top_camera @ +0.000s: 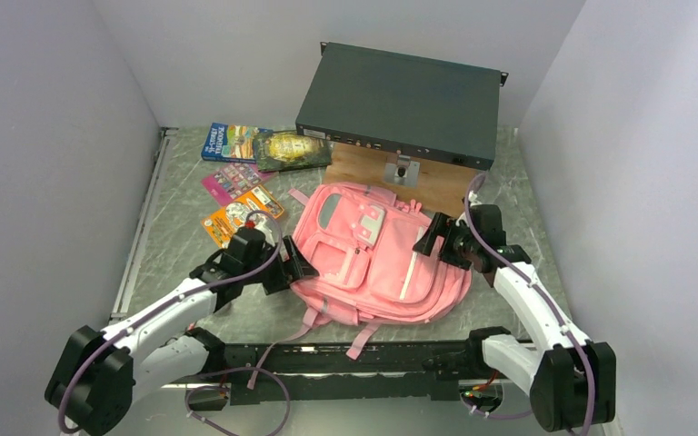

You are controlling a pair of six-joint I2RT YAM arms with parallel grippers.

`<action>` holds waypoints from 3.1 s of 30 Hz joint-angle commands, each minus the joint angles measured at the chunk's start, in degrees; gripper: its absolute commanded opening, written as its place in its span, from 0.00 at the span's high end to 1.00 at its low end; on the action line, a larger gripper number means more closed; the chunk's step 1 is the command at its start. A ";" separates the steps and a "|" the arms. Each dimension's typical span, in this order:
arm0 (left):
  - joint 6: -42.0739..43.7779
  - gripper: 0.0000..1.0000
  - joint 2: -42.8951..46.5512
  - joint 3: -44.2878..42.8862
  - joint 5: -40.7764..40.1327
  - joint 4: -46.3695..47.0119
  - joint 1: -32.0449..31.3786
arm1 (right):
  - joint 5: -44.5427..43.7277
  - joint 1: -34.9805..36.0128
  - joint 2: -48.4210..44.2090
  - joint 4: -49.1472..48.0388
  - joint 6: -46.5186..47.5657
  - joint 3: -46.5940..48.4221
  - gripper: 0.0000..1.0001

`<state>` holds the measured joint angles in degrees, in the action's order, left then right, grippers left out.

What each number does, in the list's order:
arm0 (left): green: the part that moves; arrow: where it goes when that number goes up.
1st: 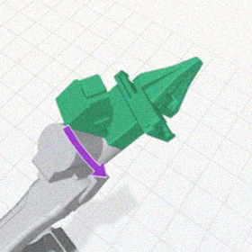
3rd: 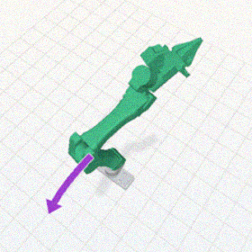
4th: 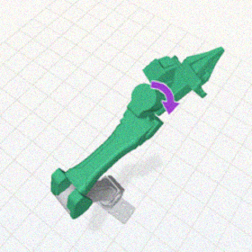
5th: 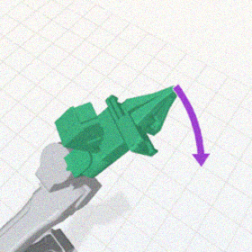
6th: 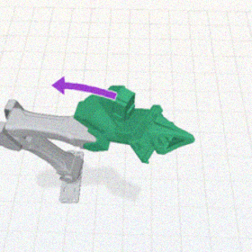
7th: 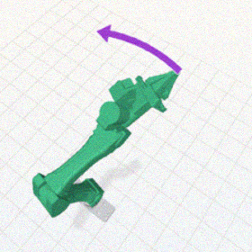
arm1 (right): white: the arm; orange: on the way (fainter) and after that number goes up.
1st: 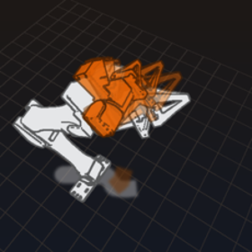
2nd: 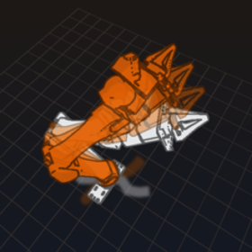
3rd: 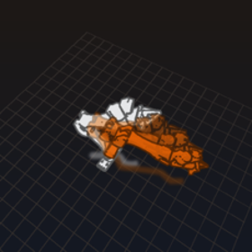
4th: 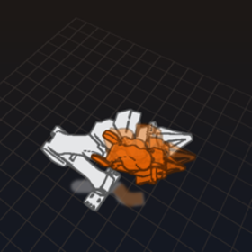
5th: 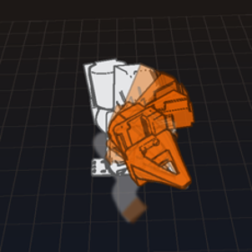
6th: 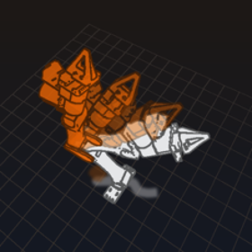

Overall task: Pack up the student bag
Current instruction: Adjust the student bag at the center of the board.

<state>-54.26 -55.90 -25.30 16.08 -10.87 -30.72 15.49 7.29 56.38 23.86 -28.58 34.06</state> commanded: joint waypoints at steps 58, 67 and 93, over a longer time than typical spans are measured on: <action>27.25 0.00 -22.02 -36.43 -0.32 -10.79 0.68 | -21.06 28.93 -15.54 8.21 -6.78 3.20 0.20; 24.51 0.00 -13.11 -27.91 -8.33 -13.57 0.66 | -33.98 28.83 -15.29 15.05 -10.46 6.31 0.16; 9.92 0.44 -21.85 -18.14 -6.56 7.18 -10.80 | -18.35 16.18 -8.11 7.93 -9.74 -2.55 0.40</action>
<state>-46.63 -74.15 -37.30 9.65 -10.09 -40.86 -6.72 23.46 49.65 33.19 -36.40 34.02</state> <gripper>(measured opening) 0.599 0.597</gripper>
